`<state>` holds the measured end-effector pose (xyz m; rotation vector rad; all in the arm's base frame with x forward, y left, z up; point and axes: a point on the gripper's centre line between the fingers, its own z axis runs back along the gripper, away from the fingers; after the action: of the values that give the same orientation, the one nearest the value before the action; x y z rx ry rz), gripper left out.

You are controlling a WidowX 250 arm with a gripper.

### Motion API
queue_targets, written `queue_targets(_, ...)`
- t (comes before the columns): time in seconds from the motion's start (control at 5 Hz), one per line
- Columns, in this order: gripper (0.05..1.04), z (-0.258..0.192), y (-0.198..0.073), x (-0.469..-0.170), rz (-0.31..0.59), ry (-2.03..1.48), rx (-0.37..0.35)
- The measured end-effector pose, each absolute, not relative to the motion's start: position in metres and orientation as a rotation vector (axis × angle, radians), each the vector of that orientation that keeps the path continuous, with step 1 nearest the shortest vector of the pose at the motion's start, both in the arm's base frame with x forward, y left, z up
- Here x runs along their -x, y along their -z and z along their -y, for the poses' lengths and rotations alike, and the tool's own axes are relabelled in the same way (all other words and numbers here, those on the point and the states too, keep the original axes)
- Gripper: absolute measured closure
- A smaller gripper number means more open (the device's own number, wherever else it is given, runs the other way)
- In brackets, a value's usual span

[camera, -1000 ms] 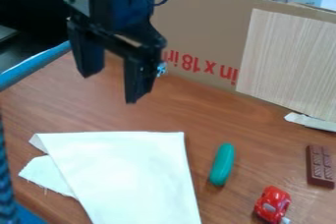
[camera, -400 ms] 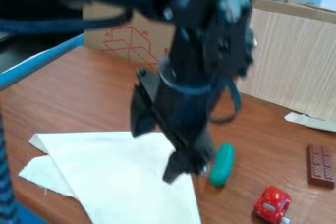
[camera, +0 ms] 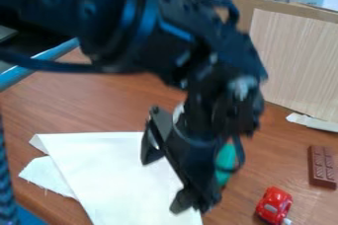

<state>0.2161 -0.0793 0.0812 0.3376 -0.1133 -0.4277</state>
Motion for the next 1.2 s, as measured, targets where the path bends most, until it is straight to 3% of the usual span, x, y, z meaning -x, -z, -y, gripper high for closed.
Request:
queue_targets(0.4, 0.082, 0.097, -0.049, -0.198, 0.163, 0.492, -0.367)
queue_targets(1.2, 0.082, 0.106, -0.019, -0.197, 0.136, 0.536, -0.379)
